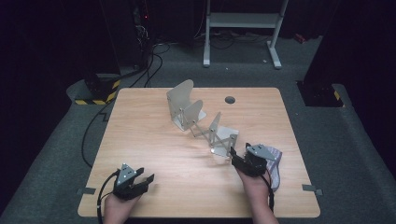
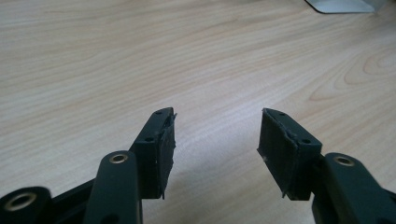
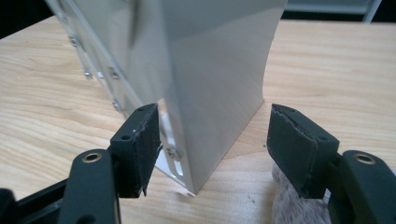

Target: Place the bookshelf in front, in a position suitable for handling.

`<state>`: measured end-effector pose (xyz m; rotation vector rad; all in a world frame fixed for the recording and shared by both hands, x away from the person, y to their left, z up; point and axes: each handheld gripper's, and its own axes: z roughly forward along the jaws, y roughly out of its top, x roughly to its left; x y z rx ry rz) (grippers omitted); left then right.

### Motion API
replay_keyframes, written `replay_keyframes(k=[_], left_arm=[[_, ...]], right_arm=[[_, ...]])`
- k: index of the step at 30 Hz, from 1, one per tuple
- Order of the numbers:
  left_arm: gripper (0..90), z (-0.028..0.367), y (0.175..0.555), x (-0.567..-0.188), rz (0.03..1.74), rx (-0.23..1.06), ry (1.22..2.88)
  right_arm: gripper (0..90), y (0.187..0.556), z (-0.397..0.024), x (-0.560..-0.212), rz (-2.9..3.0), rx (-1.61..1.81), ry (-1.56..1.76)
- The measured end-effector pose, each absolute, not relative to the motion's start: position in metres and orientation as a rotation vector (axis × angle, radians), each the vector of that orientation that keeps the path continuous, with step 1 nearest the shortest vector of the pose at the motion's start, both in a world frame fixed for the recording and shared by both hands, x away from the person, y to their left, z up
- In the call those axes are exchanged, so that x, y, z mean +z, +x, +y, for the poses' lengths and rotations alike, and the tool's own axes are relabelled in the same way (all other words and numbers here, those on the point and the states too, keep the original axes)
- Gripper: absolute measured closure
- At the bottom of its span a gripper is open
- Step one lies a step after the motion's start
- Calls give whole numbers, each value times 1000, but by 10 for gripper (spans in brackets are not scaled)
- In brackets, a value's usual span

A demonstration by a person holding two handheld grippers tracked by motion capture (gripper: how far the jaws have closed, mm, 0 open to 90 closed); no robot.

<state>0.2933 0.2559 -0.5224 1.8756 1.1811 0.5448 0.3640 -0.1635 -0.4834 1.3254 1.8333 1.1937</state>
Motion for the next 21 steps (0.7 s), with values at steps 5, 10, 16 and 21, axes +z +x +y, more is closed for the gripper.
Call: replay_keyframes(k=[5,10,16,21], left_arm=[[455,258,303,-520,1197,557,1853],[464,251,312,-519,1170,578,1856],[482,252,312,-518,1149,567,1846],[455,260,310,-518,1178,571,1839]], right_arm=[[396,341,-161,-481,1863,1235,1271],[454,320,-148,-478,1913,1266,1201],[434,311,-117,-469,1965,1345,1105],[433,321,-92,-461,2006,1371,1047]])
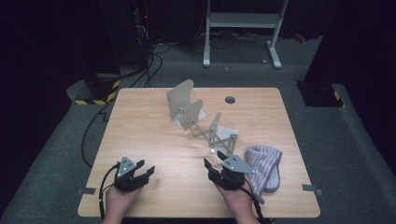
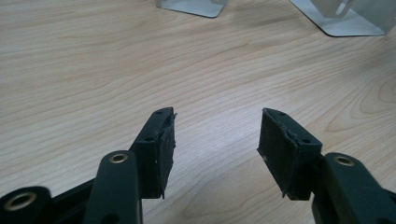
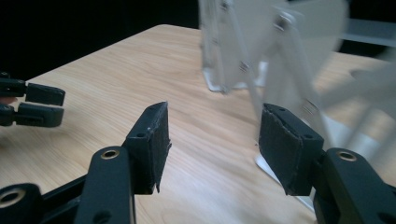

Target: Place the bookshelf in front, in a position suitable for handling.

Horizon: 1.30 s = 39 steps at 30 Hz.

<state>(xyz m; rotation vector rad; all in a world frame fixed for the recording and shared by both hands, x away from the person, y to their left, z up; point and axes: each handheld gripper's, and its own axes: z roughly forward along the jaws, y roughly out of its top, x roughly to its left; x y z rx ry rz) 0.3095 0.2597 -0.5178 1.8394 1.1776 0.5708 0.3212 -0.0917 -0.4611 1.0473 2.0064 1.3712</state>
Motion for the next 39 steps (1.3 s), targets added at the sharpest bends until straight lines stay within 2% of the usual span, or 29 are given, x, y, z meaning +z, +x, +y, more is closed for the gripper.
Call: replay_keyframes(k=[7,14,19,23,28,30,39], left_arm=[[455,277,304,-520,1225,574,1818],[455,280,299,-522,1231,569,1824],[455,278,298,-523,1224,560,1831],[455,277,298,-523,1217,557,1839],[455,277,298,-523,1219,554,1838],[455,277,298,-523,1219,553,1837],[455,275,298,-524,1214,557,1851]], right_arm=[[430,364,-48,-435,1984,1372,1001],[455,399,-24,-424,1955,1324,1015],[520,420,-13,-424,1931,1282,1049],[618,433,-9,-432,1933,1242,1103],[702,438,-7,-436,1953,1219,1104],[792,438,-7,-438,1953,1203,1094],[803,423,-9,-438,1996,1243,1035]])
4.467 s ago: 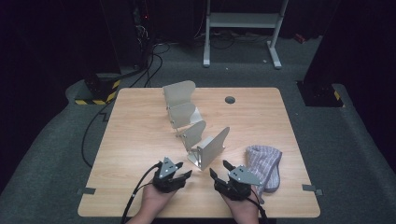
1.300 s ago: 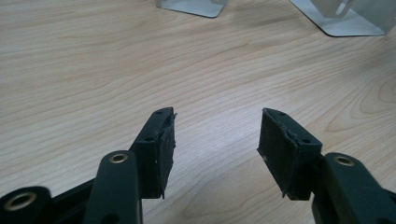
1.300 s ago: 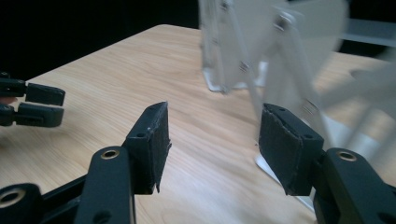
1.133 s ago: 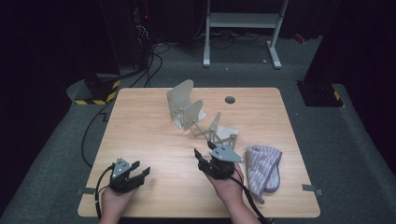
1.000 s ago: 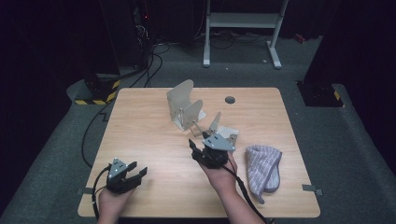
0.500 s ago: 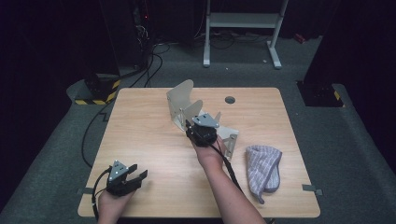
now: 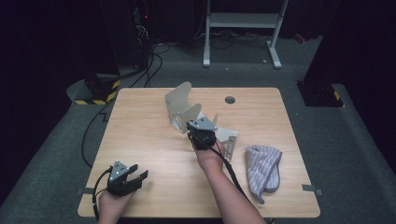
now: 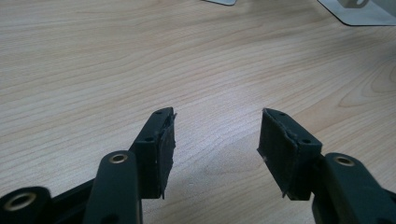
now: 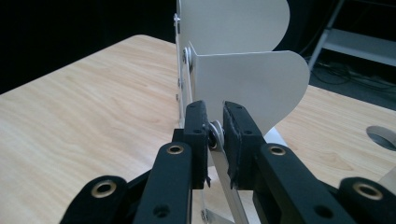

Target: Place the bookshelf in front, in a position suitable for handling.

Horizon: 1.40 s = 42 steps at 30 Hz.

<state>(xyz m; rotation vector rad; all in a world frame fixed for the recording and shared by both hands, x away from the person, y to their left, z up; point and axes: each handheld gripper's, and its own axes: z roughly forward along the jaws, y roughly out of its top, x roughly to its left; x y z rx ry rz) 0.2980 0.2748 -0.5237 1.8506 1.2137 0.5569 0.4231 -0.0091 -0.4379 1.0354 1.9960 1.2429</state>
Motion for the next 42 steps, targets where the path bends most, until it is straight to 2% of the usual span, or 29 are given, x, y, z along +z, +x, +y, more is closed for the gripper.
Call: replay_keyframes(k=[7,18,21,24,25,28,36,42], left_arm=[[455,272,299,-524,1209,557,1861],[455,264,299,-523,1189,549,1868],[455,262,298,-523,1180,547,1869],[455,259,298,-523,1167,547,1876],[455,258,299,-523,1165,547,1877],[455,258,299,-524,1167,541,1875],[455,252,301,-523,1148,541,1883],[461,244,303,-523,1120,539,1888]], right_arm=[[801,394,-9,-440,2034,1290,957],[788,321,-15,-446,2098,1422,794],[782,317,-16,-446,2100,1429,777],[720,315,-18,-443,2096,1441,765],[669,313,-22,-438,2086,1461,760],[646,305,-31,-429,2056,1496,758],[677,283,-64,-430,2028,1467,792],[705,275,-92,-460,2060,1388,888]])
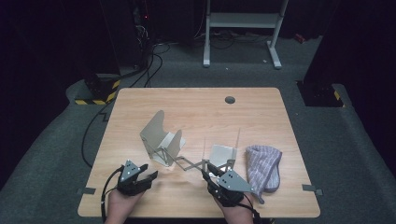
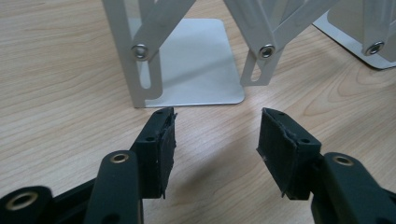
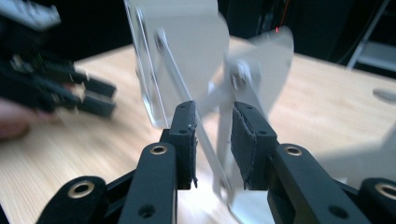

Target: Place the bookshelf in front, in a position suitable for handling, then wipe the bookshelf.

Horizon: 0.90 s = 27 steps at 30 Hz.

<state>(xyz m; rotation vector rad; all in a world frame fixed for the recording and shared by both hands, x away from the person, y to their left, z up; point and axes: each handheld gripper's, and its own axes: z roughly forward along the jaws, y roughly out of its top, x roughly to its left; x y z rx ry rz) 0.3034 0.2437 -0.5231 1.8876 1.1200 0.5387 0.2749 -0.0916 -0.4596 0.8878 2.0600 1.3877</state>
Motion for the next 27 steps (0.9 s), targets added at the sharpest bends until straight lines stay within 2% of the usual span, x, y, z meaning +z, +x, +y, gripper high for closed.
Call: replay_keyframes(k=[6,14,27], left_arm=[[475,237,304,-521,1095,522,1880],[477,221,306,-516,1037,509,1885],[483,219,319,-518,1076,504,1835]], right_arm=[[713,281,-102,-476,2084,1323,944],[709,290,-105,-480,2056,1289,985],[693,321,-110,-479,2033,1216,1040]])
